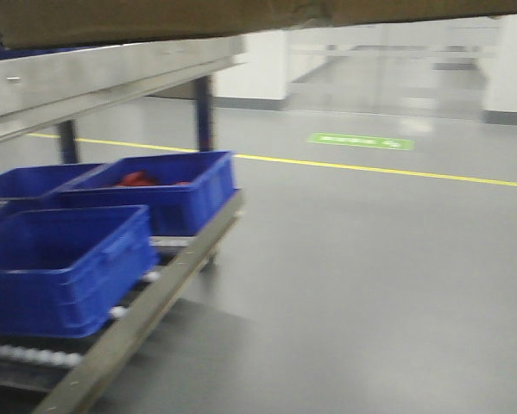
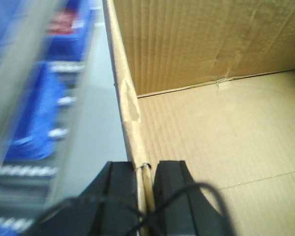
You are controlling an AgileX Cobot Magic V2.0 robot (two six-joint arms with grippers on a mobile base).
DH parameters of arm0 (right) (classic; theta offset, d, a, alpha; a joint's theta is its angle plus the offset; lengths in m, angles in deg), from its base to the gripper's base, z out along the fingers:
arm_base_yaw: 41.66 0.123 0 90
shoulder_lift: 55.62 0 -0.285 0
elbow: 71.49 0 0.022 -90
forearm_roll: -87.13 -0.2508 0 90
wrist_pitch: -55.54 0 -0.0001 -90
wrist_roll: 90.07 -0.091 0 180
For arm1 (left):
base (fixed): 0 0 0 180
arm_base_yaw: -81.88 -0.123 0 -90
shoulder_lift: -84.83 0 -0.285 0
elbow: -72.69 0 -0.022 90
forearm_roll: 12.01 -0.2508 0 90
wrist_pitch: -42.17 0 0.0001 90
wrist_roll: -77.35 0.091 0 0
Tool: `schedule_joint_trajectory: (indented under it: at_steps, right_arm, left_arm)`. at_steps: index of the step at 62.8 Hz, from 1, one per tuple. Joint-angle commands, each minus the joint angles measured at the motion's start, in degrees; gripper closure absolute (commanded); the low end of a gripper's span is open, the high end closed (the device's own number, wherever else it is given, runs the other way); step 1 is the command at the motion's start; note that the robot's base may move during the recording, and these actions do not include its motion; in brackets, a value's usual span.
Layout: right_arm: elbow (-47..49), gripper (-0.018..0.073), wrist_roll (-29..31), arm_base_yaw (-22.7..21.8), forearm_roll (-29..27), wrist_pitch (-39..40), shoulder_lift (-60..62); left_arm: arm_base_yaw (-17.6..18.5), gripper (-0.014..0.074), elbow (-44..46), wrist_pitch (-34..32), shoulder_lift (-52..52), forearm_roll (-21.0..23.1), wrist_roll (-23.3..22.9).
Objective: Grab carton from right shelf to conveyor
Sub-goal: 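Hold the carton with both grippers while the base turns away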
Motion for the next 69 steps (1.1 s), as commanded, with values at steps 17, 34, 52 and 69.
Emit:
schedule_joint_trajectory:
  at_steps: [17, 34, 52, 69]
  right_arm:
    - [0.4, 0.0626, 0.7, 0.3, -2.6, 3.3, 0.8]
    - [0.4, 0.0626, 0.7, 0.3, -2.6, 3.3, 0.8]
    - [0.4, 0.0626, 0.7, 0.3, -2.6, 3.3, 0.8]
    - [0.4, 0.0626, 0.7, 0.3, -2.6, 3.3, 0.8]
  left_arm:
    - [0.7, 0.0615, 0.1, -1.7, 0.5, 1.4, 0.3]
    - [0.7, 0.0615, 0.1, -1.7, 0.4, 1.4, 0.3]
    - [0.7, 0.0615, 0.1, -1.7, 0.4, 1.4, 0.3]
    - [0.7, 0.0615, 0.1, -1.7, 0.4, 1.4, 0.3]
